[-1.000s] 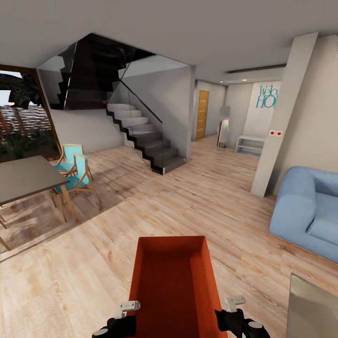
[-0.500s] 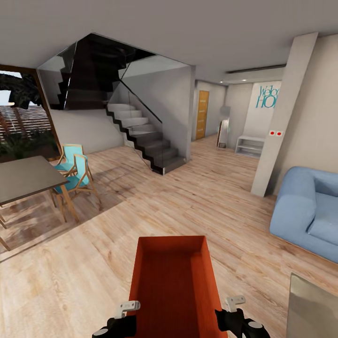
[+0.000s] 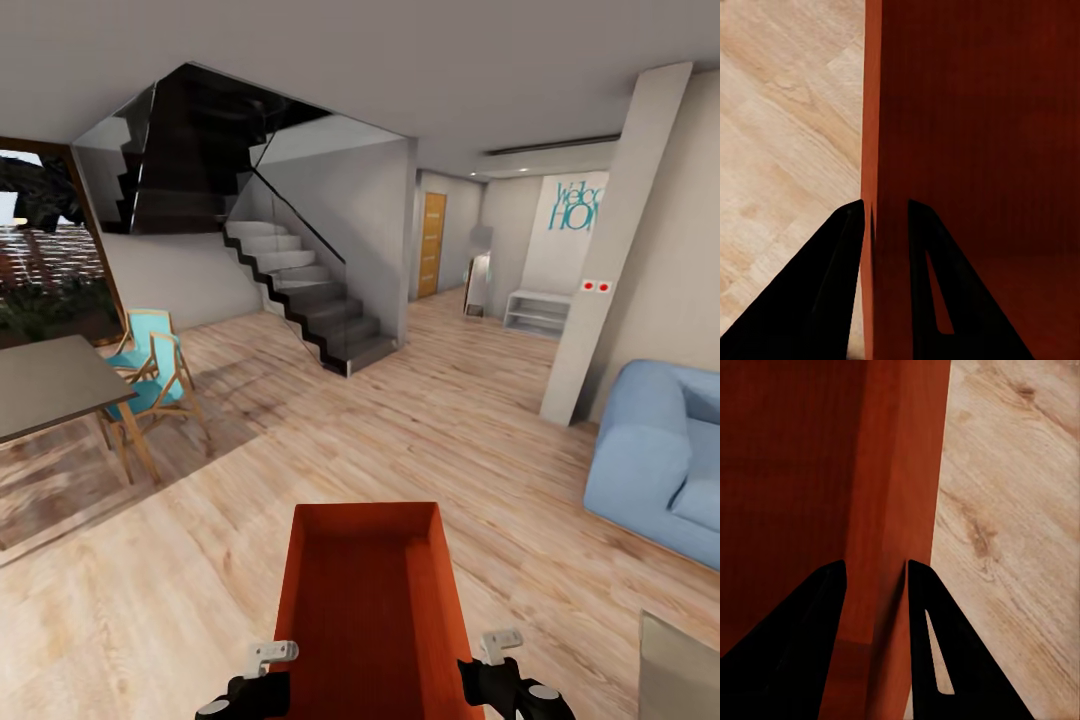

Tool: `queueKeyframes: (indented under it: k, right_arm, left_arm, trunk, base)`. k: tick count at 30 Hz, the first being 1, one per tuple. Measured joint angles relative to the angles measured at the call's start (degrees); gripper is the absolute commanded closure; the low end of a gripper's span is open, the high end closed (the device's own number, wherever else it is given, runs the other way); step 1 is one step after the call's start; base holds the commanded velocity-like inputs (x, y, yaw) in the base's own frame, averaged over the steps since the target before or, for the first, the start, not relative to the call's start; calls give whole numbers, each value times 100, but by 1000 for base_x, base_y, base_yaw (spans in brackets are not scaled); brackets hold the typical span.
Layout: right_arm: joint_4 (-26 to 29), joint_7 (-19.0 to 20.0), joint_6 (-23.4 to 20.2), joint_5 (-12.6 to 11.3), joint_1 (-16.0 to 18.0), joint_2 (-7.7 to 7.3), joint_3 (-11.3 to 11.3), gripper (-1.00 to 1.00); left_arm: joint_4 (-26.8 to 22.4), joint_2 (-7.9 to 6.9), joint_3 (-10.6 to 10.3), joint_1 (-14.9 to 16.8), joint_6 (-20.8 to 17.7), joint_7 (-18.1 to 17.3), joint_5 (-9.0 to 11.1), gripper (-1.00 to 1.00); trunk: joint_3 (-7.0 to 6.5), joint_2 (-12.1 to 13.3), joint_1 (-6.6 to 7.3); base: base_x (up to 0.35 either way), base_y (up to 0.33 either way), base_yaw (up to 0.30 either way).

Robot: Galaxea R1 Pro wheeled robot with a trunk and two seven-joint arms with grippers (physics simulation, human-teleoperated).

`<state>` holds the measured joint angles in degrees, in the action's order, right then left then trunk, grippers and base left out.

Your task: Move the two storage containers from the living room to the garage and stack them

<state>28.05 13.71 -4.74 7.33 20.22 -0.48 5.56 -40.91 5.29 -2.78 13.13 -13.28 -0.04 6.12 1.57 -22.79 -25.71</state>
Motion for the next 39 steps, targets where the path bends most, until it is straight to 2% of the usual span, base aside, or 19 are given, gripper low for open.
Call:
queueKeyframes:
  k: [15,39]
  right_arm:
    - [1,0,0,0,0,0,0,100]
    - [0,-12,-1,0,0,8,-3,100]
  left_arm:
    - [0,-7,-19,0,2,6,16,100]
    - [1,-8,0,0,1,-5,5,100]
  trunk:
    - [0,0,0]
    - [0,0,0]
  base:
    - [330,-22,0]
    - [330,-108,0]
